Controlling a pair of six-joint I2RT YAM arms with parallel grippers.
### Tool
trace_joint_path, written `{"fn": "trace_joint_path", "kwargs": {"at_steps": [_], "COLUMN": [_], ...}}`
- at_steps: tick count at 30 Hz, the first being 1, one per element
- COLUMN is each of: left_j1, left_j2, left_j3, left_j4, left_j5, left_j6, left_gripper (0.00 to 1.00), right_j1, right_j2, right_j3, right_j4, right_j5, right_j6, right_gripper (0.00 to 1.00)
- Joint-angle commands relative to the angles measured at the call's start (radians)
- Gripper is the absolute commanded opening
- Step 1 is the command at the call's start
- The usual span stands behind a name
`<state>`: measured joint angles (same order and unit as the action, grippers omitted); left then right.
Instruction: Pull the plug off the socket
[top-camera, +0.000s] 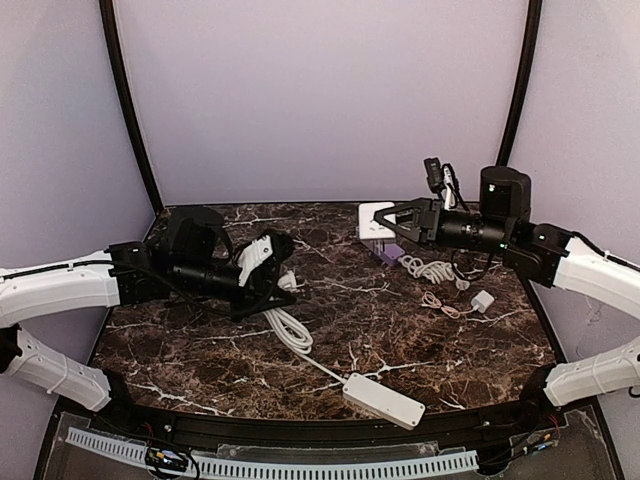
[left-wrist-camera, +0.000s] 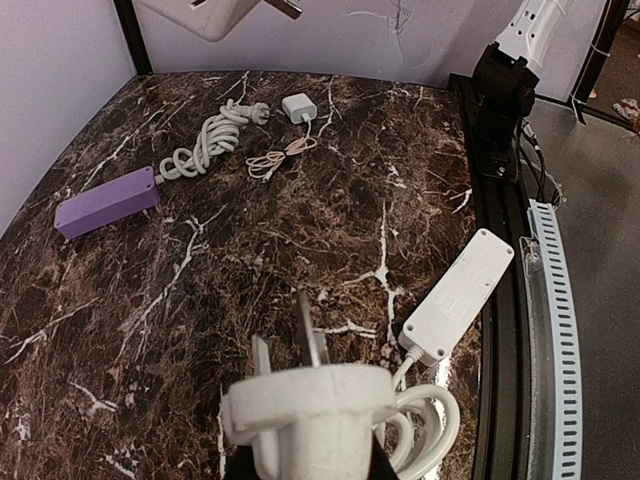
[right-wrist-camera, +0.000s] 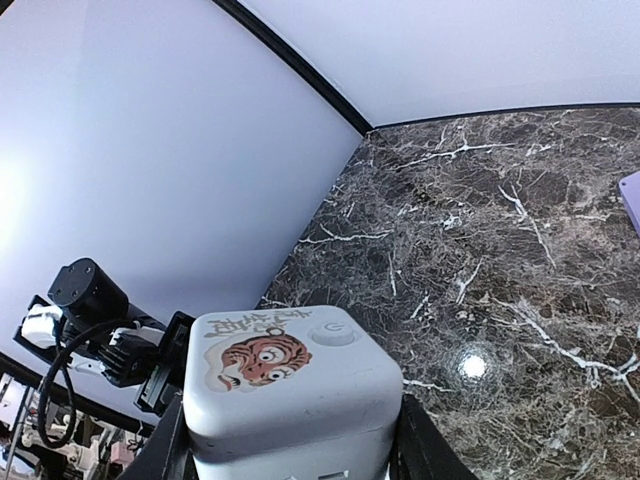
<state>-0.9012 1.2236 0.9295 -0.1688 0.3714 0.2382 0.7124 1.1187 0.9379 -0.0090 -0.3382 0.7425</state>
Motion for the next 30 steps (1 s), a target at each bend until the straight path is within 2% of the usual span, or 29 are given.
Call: {"fn": "trace_joint_path", "kwargs": {"at_steps": [1,6,10,19,23,30], "left_j1": [0.001,0.004,0.017,0.110,0.211,0.450], "left_j2": [-0.029,-0.036,-0.050,0.028,0.083,0.172], "left_j3": [-0.009,-0.014,-0.027,0.009,0.043,0.097], "left_j4": [-0.005,0.005,0.025,-0.002,-0.006,0.027], "left_j5": [-0.015,-0.114,-0.211,-0.269,-0.238,-0.159], "left_j6": [-0.013,-0.021,-0.040,-0.119,-0.176,-0.315], "left_gripper": [0.01,0.01,0.01,0.01,0.01,0.01], "right_j1": [0.002,0.012,0.040,0.020,-0.003,-0.011], "right_j2": [-0.003,0.063,0.126,0.307,0.366,0.424], "right_j3": [0.004,0.089,0.116,0.072,0.059,0.046], "right_j4": [-0.070,-0.351,-0.481,-0.496,-0.483,-0.481], "right_j5": [0.082,0.313,0.473,0.562,0.564,0.581], "right_j6": [-0.046,-0.117,-0.143,-0.141,-0.150,-0.146], "right_gripper": [0.00,0.00,0.00,0.00,0.00,0.00]}}
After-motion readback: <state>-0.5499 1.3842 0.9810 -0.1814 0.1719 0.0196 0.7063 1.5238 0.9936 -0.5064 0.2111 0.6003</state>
